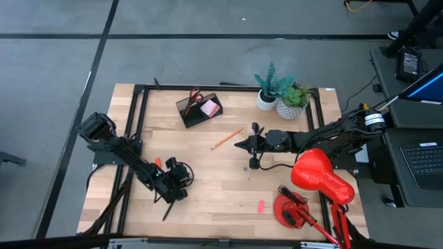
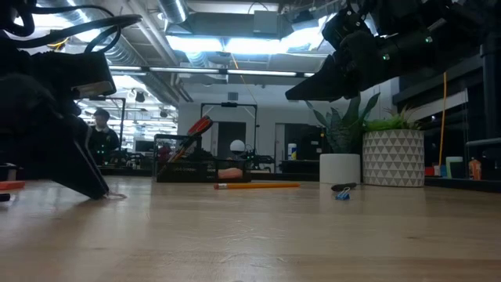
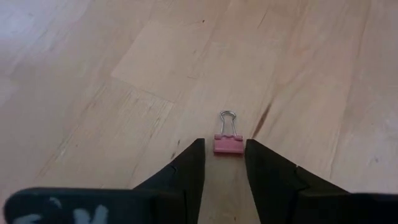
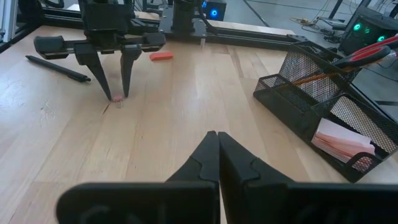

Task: Pick and place office supplies into organizer
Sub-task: Put the pink binder clip into the desk organizer

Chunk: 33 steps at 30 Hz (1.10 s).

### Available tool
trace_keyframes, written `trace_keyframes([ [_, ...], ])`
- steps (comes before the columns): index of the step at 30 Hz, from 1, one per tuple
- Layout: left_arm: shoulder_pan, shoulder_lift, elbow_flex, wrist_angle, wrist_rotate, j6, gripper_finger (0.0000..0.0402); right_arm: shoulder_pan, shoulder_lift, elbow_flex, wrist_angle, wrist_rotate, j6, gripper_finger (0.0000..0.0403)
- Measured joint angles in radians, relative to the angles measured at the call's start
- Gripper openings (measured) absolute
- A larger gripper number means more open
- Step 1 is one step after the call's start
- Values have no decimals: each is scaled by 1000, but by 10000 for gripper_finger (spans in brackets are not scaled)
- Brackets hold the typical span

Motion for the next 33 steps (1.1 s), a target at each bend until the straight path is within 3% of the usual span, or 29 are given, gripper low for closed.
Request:
trace_keyframes([
  [16,0,0,0,4,-1,86,53,0,0,0,0,0,0,0],
  [33,-1,-60,-6,-15,-12,143,50,0,1,0,0,0,22,1],
])
